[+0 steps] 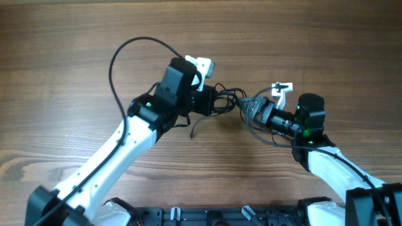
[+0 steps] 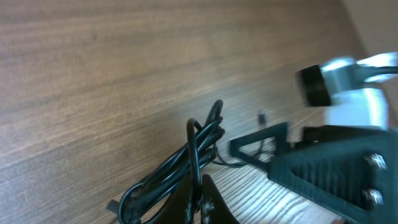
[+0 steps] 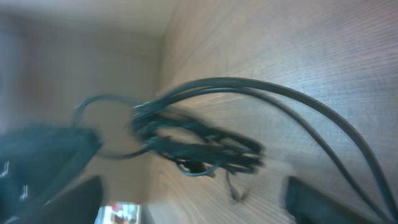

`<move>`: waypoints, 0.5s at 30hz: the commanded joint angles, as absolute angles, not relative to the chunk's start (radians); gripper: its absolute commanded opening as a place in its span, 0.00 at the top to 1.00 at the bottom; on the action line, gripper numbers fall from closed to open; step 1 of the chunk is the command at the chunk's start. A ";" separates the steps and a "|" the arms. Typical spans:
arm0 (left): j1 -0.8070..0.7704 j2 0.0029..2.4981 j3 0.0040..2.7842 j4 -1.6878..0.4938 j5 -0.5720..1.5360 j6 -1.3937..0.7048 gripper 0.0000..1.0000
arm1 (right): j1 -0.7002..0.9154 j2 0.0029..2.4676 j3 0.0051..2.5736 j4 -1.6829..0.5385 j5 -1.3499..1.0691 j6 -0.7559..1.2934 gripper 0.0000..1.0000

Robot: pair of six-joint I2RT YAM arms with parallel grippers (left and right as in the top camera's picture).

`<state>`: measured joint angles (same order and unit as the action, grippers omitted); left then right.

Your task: Untangle cables

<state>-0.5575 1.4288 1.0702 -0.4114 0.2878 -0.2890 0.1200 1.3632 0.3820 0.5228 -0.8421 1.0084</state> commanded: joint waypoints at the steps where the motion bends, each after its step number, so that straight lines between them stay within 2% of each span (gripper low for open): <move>1: -0.572 1.385 1.068 -0.411 0.310 -0.261 0.96 | 0.124 1.371 0.385 0.532 -0.801 1.463 0.00; 5: -0.607 1.385 1.068 -0.410 0.301 -0.260 0.96 | 0.126 1.371 0.385 0.535 -0.822 1.746 0.00; 10: -0.632 1.385 1.068 -0.407 0.269 -0.248 0.96 | 0.165 1.371 0.385 0.538 -0.818 1.892 0.00; 11: -0.638 1.385 1.068 -0.409 0.268 -0.237 0.96 | 0.174 1.371 0.385 0.538 -0.795 1.893 0.02; 15: -0.667 1.385 1.068 -0.414 0.268 -0.183 0.96 | 0.187 1.371 0.385 0.537 -0.709 1.884 0.20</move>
